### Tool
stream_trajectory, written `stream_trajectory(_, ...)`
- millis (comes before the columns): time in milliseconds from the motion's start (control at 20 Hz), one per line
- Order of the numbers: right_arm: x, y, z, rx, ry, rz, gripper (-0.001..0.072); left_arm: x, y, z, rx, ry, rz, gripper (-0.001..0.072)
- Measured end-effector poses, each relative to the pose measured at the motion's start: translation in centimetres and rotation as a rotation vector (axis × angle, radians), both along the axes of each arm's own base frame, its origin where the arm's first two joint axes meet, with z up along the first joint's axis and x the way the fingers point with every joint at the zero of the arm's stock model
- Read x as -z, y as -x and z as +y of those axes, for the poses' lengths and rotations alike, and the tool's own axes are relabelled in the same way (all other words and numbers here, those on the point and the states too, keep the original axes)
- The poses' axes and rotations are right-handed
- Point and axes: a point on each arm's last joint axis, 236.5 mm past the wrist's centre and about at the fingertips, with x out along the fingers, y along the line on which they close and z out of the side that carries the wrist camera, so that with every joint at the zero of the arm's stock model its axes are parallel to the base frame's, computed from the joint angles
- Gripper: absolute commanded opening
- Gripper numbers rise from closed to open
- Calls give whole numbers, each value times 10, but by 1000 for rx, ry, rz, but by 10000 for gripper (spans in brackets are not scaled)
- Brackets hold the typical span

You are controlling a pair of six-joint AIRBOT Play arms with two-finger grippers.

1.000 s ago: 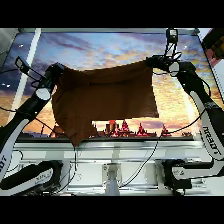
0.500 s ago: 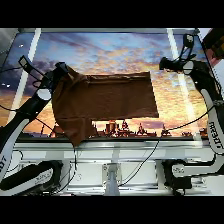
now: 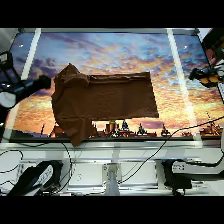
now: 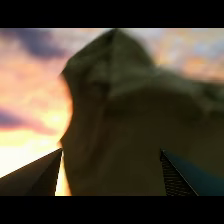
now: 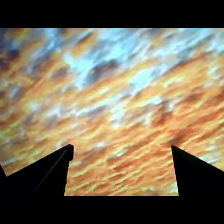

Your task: Fold the clothes and pants, and hang the long-sleeved shirts on hangers.

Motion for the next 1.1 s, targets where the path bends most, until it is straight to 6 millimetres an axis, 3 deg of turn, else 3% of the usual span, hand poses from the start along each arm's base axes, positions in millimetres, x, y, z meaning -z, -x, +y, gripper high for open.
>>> stream_trajectory(100, 2, 14, -9, 27, -22, 33, 689, 15, 33, 26, -38, -52, 123, 667)
stream_trajectory(200, 4, 24, -12, 39, -40, 63, 689, 33, 57, 33, -71, -6, 209, 666)
stream_trajectory(400, 7, 33, -12, 44, -57, 93, 689, 82, 93, 8, -52, 154, 350, 620)
stream_trajectory(650, 7, 34, -14, 38, -54, 95, 689, 134, 128, -20, 6, 253, 467, 620)
stream_trajectory(800, 7, 33, -14, 35, -50, 89, 689, 146, 128, -30, 8, 339, 479, 620)
stream_trajectory(950, 6, 32, -15, 34, -46, 83, 689, 147, 113, -37, -32, 505, 442, 621)
stream_trajectory(1100, 6, 31, -15, 34, -46, 82, 689, 149, 100, -32, -65, 607, 400, 622)
